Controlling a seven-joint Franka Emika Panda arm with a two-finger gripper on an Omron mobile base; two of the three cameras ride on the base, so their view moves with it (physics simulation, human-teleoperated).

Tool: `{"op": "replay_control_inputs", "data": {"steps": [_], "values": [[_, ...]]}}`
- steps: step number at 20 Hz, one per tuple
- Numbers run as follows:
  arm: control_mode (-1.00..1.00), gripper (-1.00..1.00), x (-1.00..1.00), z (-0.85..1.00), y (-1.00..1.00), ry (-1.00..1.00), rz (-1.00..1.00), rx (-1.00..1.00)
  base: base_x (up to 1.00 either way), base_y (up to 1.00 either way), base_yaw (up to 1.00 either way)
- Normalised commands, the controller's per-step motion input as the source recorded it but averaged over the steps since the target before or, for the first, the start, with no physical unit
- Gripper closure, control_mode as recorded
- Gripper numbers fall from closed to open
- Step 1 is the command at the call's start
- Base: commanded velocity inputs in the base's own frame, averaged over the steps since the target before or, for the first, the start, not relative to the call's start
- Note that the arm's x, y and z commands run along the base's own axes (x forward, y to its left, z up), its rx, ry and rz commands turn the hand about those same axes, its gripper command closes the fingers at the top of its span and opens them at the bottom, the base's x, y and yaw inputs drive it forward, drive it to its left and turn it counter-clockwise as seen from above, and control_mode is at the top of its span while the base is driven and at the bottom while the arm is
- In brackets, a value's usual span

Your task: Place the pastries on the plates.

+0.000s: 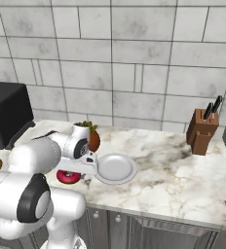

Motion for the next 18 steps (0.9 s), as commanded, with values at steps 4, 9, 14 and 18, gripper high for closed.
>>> {"op": "replay_control_inputs", "data": {"steps": [4, 9, 14, 18], "values": [[-1.00, 1.00, -0.28, 0.61, 0.01, -0.06, 0.00, 0.00, 0.00, 0.00, 0.00], [-1.00, 1.00, -0.07, 0.79, 0.00, -0.02, 0.00, 0.00, 0.00, 0.00, 0.00], [-1.00, 1.00, -0.02, 0.54, -0.01, -0.01, 0.00, 0.00, 0.00, 0.00, 0.00], [-1.00, 1.00, 0.00, 0.24, -0.22, -0.01, 0.00, 0.00, 0.00, 0.00, 0.00]]}}
